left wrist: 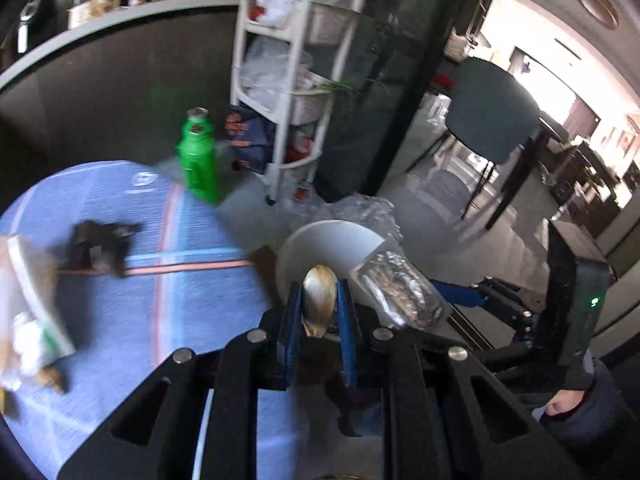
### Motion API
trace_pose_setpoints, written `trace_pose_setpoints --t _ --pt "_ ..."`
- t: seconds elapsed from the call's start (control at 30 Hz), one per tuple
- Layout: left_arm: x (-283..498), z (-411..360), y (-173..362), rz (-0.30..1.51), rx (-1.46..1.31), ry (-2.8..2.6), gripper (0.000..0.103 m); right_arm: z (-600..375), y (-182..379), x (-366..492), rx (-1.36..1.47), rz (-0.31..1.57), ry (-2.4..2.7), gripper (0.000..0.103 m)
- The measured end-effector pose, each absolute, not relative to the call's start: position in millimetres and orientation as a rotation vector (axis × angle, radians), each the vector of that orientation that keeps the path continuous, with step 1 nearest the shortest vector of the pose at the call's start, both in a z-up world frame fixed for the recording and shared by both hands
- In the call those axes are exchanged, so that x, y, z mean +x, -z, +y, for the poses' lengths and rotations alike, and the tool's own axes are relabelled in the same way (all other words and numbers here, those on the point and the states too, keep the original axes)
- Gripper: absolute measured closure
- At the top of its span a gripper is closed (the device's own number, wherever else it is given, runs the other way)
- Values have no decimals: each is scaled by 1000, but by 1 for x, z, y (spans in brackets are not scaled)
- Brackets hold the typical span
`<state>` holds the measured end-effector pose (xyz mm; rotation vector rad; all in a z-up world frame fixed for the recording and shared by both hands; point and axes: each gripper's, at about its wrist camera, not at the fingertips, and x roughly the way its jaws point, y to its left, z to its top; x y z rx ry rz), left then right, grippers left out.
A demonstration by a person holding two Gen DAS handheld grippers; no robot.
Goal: Collect trash
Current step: 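Carry the peanut shell and foil pack over the white bin and open both tools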
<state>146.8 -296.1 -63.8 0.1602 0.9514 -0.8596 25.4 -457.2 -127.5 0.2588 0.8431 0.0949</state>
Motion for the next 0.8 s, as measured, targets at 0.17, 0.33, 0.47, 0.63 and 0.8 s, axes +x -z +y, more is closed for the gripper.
trace_pose_setpoints --t 0.17,0.33,0.47,0.63,0.8 --pt "156 -340 88 1009 170 891 85 -485 154 30 288 867 -60 42" --pt "169 -369 120 1069 195 890 85 -500 182 44 309 902 -56 41" --pt "177 -385 143 1106 225 879 85 -506 198 55 303 927 -61 41" --pt "188 -394 161 1128 250 870 84 -505 208 66 280 944 -71 41" --pt "191 -399 164 1111 263 837 34 -499 214 72 227 964 -72 26"
